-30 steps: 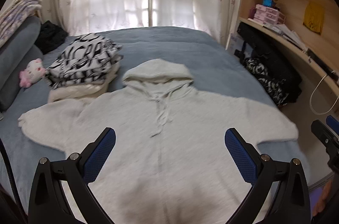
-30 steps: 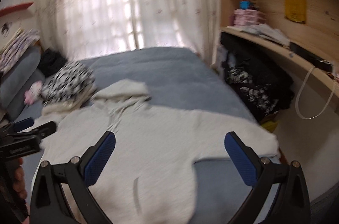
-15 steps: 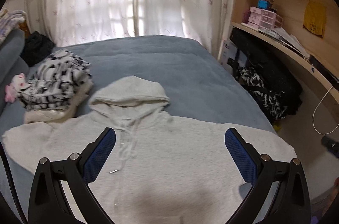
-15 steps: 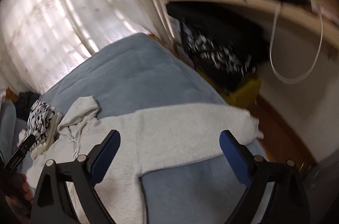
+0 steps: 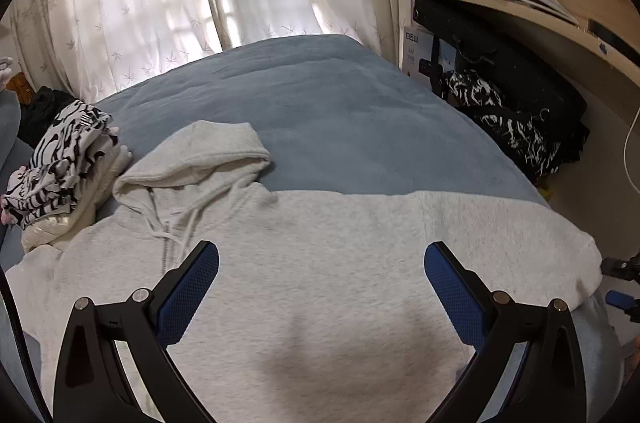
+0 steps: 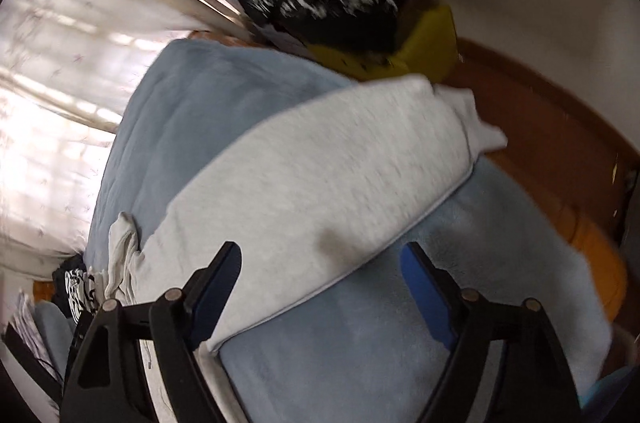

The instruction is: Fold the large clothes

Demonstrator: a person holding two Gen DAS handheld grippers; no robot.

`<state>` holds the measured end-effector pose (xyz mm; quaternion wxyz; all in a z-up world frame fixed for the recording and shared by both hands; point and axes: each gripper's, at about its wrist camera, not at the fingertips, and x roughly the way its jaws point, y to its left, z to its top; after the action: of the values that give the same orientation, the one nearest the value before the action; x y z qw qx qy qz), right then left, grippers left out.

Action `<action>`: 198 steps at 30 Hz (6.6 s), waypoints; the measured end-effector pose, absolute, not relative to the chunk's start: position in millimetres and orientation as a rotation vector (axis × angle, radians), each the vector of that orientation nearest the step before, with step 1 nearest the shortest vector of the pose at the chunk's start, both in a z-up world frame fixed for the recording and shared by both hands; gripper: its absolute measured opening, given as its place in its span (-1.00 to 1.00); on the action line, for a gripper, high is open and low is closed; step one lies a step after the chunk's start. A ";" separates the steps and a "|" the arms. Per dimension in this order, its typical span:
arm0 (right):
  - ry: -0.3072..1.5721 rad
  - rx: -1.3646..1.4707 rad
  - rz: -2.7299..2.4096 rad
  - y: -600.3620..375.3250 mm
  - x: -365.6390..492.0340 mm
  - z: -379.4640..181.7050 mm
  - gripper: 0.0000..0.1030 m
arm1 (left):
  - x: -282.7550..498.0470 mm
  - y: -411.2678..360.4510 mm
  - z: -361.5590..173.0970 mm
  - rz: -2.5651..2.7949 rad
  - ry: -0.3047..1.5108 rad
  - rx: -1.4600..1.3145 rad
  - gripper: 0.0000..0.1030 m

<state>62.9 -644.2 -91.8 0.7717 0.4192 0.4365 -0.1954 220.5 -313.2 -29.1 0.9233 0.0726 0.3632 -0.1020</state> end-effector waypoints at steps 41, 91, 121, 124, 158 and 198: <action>0.951 0.060 0.043 -293.8 145.4 -99.4 0.00 | 203.1 -70.7 -89.9 -0.043 0.863 -0.181 0.97; 0.889 0.357 -0.237 -361.8 85.7 -130.1 0.00 | 251.3 4.4 -135.6 -0.186 0.980 -0.535 0.65; 1.019 0.684 0.011 -442.0 280.9 -144.2 0.41 | 320.9 9.8 -169.9 -0.341 1.053 -0.358 0.62; 1.033 0.680 0.012 -440.5 285.9 -148.6 0.41 | 326.8 -2.2 -165.4 -0.378 1.068 -0.353 -0.17; 1.026 0.537 -0.046 -444.6 332.0 -155.0 -0.58 | 293.6 32.6 -151.6 -0.078 0.909 -0.126 -0.87; 1.026 0.439 0.100 -371.8 189.3 -117.9 -0.94 | 328.3 -93.6 -120.5 -0.454 1.050 0.109 -0.78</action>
<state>189.3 -371.8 -117.9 0.8472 0.2081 0.4865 0.0477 328.3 -93.6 -120.5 0.8393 0.0517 0.4967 -0.2149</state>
